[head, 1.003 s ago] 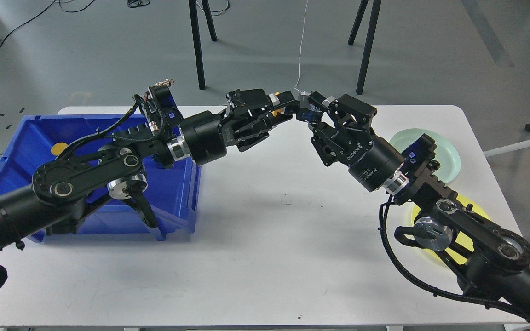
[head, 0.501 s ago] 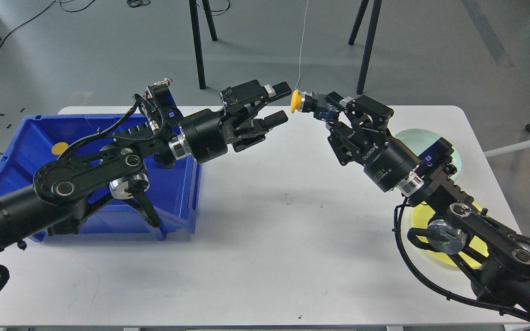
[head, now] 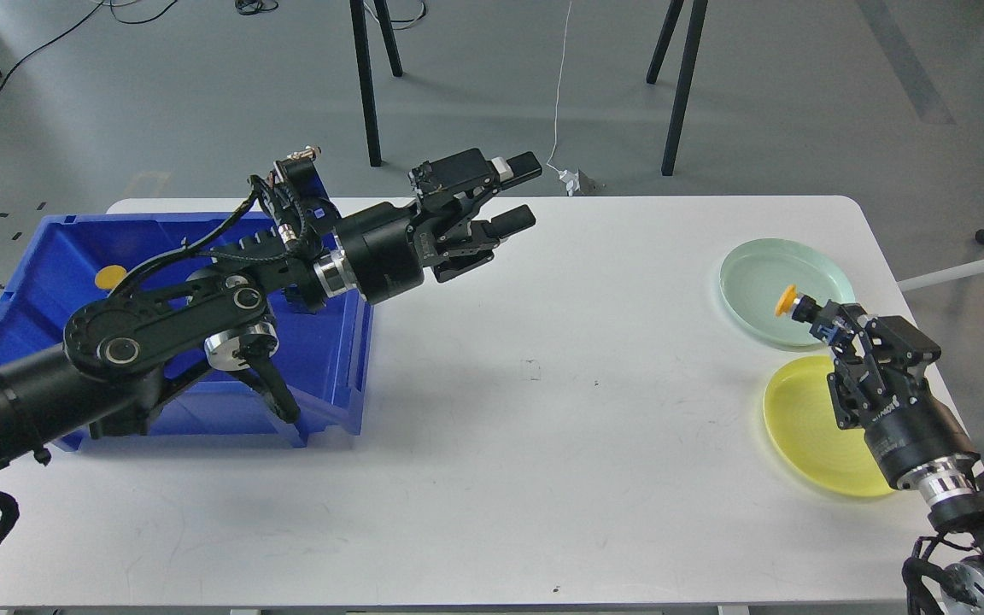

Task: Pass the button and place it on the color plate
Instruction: 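Carry the yellow button with the right gripper over the yellow plate, then lower the yellow button onto the yellow plate and open the right gripper, then raise the right gripper off the plate and move the left gripper into the bin, then grasp a green button in the blue bin with the left gripper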

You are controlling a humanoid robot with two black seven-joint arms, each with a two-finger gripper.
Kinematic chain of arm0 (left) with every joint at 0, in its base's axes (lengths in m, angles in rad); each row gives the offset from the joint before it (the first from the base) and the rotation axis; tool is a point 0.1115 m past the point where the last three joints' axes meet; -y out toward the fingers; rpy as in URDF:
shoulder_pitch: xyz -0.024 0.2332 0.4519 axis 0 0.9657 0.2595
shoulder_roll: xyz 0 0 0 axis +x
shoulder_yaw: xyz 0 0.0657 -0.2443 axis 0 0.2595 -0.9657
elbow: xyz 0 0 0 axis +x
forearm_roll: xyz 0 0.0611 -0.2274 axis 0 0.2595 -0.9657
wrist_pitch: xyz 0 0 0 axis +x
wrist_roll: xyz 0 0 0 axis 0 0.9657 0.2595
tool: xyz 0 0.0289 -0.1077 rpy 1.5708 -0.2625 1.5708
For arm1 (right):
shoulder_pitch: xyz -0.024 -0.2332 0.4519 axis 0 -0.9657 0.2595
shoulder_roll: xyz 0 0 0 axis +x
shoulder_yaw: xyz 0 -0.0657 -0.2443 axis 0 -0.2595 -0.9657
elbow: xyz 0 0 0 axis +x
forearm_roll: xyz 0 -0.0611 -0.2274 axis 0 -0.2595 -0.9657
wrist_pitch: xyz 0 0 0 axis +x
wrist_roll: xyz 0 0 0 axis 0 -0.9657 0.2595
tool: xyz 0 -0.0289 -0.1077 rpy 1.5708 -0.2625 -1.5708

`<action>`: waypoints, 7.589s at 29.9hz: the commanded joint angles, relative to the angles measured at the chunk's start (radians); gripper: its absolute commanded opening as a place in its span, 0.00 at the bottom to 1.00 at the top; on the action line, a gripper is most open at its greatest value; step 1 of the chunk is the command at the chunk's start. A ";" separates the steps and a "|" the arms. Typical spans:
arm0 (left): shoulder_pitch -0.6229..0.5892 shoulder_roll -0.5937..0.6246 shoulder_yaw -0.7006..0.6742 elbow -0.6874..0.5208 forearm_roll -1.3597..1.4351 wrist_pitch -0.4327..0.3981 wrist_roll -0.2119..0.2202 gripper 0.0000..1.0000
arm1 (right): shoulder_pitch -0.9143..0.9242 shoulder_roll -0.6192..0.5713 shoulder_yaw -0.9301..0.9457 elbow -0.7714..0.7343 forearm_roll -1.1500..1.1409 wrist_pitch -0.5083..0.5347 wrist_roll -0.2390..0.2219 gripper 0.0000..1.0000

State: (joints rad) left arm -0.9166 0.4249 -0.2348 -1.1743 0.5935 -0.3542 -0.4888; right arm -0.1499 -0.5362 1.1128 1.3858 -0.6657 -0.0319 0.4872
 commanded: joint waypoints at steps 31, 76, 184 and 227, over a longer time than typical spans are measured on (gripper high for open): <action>-0.001 0.000 0.002 0.001 -0.009 0.000 0.000 0.80 | -0.082 0.111 -0.019 -0.064 0.819 0.230 -0.032 0.01; -0.001 0.000 0.002 0.001 -0.011 0.001 0.000 0.80 | -0.080 0.203 -0.008 -0.131 1.043 0.418 -0.087 0.75; 0.074 0.374 0.341 0.558 0.792 0.146 0.000 0.65 | 0.578 0.058 -0.206 -0.108 0.566 0.418 -0.096 0.98; -0.129 0.575 0.287 0.189 0.767 0.051 0.000 0.14 | 0.563 0.058 -0.191 -0.114 0.566 0.418 -0.094 0.98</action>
State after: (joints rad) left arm -0.9809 0.9097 0.0834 -0.8155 1.3736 -0.2640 -0.4886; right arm 0.4125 -0.4787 0.9189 1.2732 -0.0997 0.3865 0.3928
